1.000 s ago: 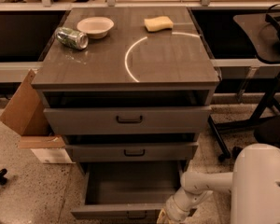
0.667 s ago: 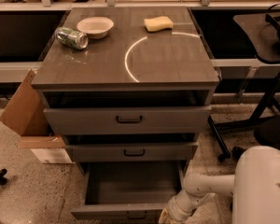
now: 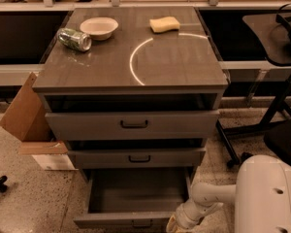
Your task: Close bottom drawer
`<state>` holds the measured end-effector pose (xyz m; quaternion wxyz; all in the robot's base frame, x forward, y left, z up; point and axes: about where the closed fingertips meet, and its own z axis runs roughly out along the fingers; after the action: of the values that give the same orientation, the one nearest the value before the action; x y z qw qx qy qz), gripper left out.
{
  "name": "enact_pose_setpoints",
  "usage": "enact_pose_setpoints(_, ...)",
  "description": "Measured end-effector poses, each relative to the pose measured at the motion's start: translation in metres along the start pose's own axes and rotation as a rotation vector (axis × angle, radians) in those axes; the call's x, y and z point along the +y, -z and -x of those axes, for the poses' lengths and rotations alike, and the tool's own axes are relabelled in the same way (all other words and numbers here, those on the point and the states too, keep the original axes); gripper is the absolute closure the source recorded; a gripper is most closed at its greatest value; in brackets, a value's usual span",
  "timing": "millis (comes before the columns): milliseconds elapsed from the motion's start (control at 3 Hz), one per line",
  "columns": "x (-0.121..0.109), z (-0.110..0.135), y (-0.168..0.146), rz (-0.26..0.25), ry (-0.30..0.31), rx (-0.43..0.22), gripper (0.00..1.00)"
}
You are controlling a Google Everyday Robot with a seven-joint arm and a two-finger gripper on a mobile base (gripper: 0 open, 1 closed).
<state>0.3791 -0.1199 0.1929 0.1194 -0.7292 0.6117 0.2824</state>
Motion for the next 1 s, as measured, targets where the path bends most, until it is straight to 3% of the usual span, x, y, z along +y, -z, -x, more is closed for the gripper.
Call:
enact_pose_setpoints(667, -0.028, -0.022, -0.012, -0.090, -0.040, -0.014, 1.00)
enact_pose_setpoints(1000, -0.028, -0.023, -0.013, -0.092, -0.043, -0.017, 1.00)
